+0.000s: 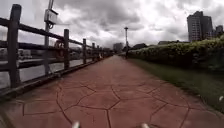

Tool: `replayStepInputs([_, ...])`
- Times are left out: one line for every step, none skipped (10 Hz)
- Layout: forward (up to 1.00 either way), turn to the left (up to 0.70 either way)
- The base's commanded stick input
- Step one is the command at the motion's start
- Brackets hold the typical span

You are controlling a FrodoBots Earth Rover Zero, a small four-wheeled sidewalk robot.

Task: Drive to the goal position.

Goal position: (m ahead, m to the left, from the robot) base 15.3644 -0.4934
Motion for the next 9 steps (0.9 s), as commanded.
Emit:
replayStepInputs([0.70,0.00])
replayStepInputs([0.70,0.00])
replayStepInputs([0.70,0.00])
replayStepInputs([0.70,0.00])
replayStepInputs([0.70,0.00])
replayStepInputs([0.70,0.00])
replayStepInputs([0.70,0.00])
replayStepInputs([0.70,0.00])
replayStepInputs([0.70,0.00])
